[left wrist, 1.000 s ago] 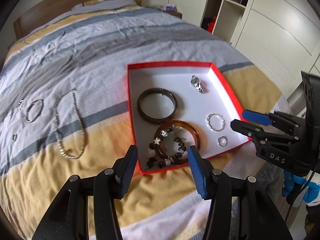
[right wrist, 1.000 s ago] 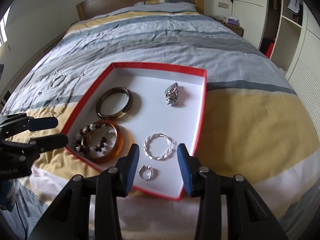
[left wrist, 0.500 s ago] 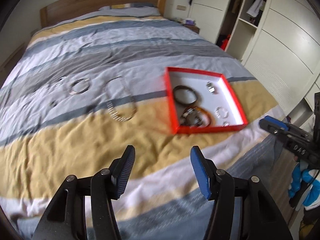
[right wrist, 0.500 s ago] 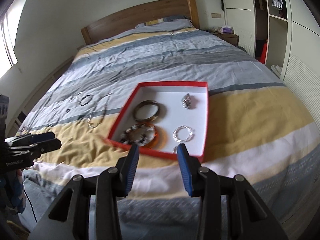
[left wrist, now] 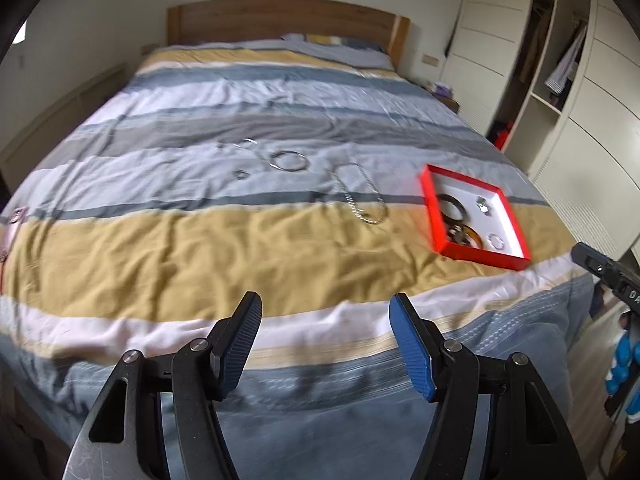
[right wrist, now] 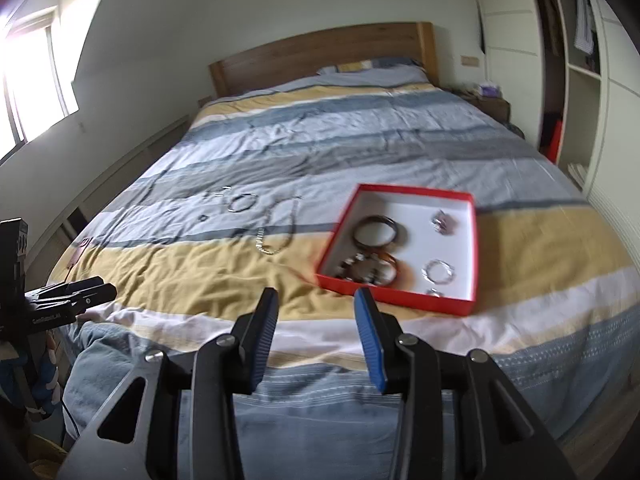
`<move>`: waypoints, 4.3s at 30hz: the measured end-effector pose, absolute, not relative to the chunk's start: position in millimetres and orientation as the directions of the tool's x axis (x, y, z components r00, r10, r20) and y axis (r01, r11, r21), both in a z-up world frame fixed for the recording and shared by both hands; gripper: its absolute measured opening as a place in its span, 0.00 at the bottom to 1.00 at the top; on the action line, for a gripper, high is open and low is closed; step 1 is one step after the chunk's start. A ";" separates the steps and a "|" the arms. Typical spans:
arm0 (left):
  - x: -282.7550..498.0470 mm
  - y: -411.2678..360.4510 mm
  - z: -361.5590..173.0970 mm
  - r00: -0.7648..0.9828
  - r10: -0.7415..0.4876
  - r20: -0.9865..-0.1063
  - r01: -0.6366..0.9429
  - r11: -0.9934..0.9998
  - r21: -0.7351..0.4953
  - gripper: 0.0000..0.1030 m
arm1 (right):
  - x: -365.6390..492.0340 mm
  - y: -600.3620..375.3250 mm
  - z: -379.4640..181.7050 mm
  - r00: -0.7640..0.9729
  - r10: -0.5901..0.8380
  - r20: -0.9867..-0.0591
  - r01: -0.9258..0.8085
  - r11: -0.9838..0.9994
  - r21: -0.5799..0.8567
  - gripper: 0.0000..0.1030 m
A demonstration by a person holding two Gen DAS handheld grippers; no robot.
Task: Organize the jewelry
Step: 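Withdraw both tools from the red box back toward the jewelry, then move the left tool toward the small silver ring while the right tool approaches the chain necklace, then grasp the small silver ring with the left tool while the right tool grasps the chain necklace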
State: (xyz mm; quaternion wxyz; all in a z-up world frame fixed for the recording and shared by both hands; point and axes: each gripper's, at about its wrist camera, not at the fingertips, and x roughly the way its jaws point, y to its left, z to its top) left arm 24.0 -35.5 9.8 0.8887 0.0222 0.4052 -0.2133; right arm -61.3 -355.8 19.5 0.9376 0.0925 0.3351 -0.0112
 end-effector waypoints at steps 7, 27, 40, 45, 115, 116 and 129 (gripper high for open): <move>12.2 9.2 17.0 0.626 -0.325 -0.709 0.321 0.936 -0.146 0.65 | -62.6 -316.2 35.3 0.785 0.078 -0.614 -0.001 0.992 0.125 0.37; 47.4 43.1 -32.3 0.602 -0.232 -0.764 0.229 0.967 -0.114 0.66 | -16.7 -299.0 -0.5 0.709 0.099 -0.699 -0.004 0.991 0.136 0.37; 98.1 37.9 -83.7 0.533 -0.190 -0.824 0.204 0.975 -0.093 0.66 | 52.9 -294.8 -42.9 0.639 0.127 -0.759 -0.016 0.988 0.152 0.37; 115.8 35.5 -92.0 0.524 -0.196 -0.829 0.208 0.973 -0.099 0.66 | 77.2 -295.1 -58.8 0.609 0.138 -0.781 -0.016 0.987 0.162 0.37; 351.4 -57.9 -132.8 0.497 -0.306 -0.812 0.318 0.935 -0.158 0.19 | 255.4 -299.7 -150.3 0.560 0.191 -0.806 0.009 0.972 0.236 0.04; 349.5 -58.0 -132.0 0.496 -0.308 -0.812 0.317 0.935 -0.161 0.19 | 254.2 -299.5 -149.2 0.562 0.195 -0.804 0.008 0.970 0.241 0.03; 306.0 -51.0 -107.4 0.503 -0.322 -0.802 0.318 0.932 -0.174 0.19 | 217.7 -279.1 -118.6 0.586 0.249 -0.771 -0.048 0.961 0.273 0.03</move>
